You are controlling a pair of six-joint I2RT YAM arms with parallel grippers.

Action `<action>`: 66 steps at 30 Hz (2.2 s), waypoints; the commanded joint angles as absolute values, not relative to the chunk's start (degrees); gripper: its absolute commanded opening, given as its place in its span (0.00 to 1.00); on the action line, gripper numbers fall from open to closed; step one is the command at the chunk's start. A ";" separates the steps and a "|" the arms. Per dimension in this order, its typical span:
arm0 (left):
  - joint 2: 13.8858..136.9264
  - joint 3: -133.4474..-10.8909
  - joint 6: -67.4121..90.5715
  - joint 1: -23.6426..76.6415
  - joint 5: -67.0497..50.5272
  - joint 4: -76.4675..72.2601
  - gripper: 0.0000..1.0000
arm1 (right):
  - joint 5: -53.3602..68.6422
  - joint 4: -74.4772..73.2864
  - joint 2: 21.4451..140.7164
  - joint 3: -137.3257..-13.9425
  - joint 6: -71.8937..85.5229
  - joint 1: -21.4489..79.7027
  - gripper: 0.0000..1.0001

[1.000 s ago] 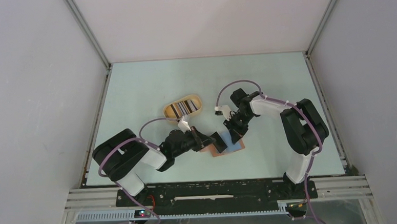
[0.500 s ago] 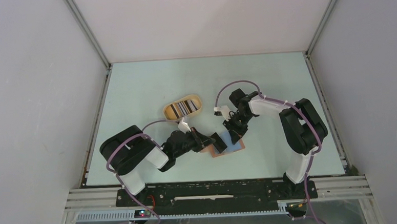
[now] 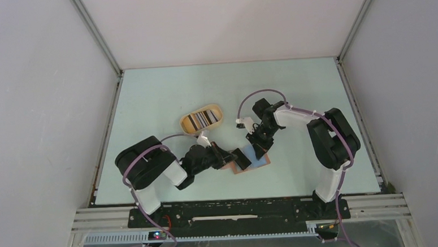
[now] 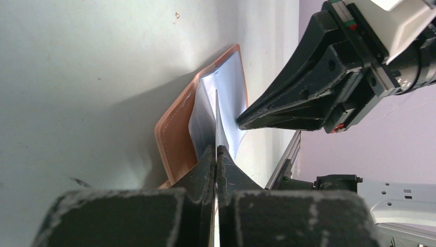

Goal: Put the credit cards into the card holder
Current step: Insert the credit card into the card holder.

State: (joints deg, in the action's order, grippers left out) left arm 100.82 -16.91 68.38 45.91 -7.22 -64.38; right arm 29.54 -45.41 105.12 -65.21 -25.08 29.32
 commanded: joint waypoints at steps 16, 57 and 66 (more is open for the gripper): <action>103.75 -20.70 67.42 45.56 -8.68 -62.34 0.00 | 28.46 -45.94 105.83 -67.15 -24.43 30.32 0.10; 106.47 -26.13 68.03 44.92 -16.07 -52.85 0.00 | 29.82 -46.01 104.51 -67.58 -24.60 30.32 0.13; 105.93 -27.73 67.14 44.08 -19.10 -47.63 0.00 | 30.04 -45.94 103.94 -67.59 -24.61 30.43 0.14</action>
